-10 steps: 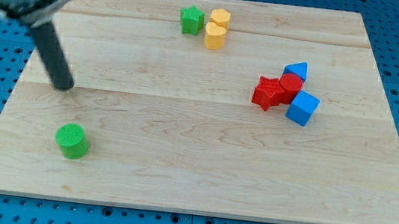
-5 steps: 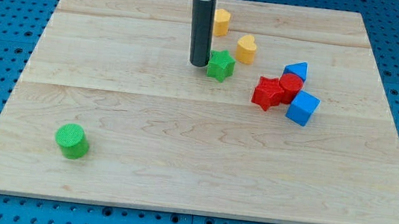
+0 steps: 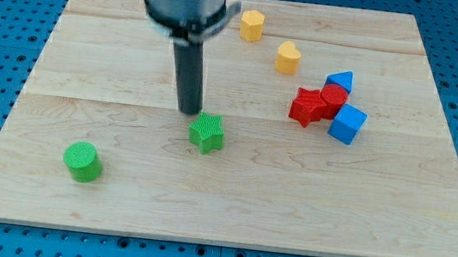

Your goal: Move the green star into a green circle

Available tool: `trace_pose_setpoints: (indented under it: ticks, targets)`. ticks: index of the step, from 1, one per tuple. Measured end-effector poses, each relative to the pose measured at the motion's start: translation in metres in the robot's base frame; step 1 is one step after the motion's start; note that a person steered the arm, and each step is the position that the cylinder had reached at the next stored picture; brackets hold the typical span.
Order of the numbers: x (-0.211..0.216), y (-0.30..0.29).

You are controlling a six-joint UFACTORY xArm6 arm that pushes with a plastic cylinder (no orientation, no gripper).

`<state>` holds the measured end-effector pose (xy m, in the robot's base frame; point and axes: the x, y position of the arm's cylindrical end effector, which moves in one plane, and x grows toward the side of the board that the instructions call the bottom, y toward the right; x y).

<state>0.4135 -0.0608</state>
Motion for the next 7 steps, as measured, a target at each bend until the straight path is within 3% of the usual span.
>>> trace_pose_setpoints:
  ticks: [1,2,3,4,5,6,7]
  targets:
    - [0.009,0.031]
    - [0.036,0.024]
    - [0.089,0.031]
    - [0.068,0.076]
    - [0.113,0.087]
    - [0.128,0.037]
    - [0.128,-0.065]
